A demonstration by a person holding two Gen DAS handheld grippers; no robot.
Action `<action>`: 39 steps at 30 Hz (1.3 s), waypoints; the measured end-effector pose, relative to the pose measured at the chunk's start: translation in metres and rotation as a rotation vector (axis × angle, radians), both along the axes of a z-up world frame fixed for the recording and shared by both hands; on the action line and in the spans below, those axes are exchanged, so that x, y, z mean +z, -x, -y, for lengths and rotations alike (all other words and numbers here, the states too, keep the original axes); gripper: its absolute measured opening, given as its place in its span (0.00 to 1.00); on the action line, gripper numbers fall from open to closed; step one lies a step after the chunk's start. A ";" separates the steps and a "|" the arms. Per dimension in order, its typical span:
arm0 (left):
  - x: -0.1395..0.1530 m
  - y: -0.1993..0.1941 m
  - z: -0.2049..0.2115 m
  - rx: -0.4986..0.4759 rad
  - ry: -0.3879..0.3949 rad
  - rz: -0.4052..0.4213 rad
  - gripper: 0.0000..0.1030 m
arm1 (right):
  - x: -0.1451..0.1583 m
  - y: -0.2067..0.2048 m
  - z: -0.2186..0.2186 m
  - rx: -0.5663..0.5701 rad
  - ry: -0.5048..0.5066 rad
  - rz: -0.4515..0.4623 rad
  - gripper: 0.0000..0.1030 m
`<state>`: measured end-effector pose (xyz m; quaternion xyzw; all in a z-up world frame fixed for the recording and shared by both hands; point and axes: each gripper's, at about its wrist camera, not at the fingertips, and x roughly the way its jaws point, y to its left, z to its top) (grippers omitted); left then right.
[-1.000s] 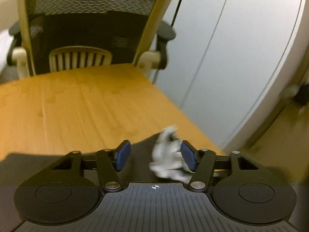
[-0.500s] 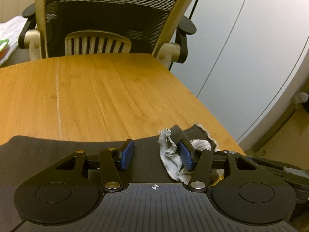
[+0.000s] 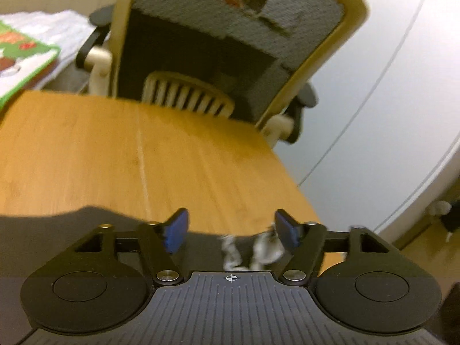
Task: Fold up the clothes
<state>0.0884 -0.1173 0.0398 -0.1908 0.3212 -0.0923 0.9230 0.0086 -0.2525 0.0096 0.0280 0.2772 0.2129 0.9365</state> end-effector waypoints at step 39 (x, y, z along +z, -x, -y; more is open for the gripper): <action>-0.039 0.001 0.022 -0.035 -0.114 -0.050 0.69 | -0.003 -0.024 0.047 -0.061 -0.181 -0.182 0.31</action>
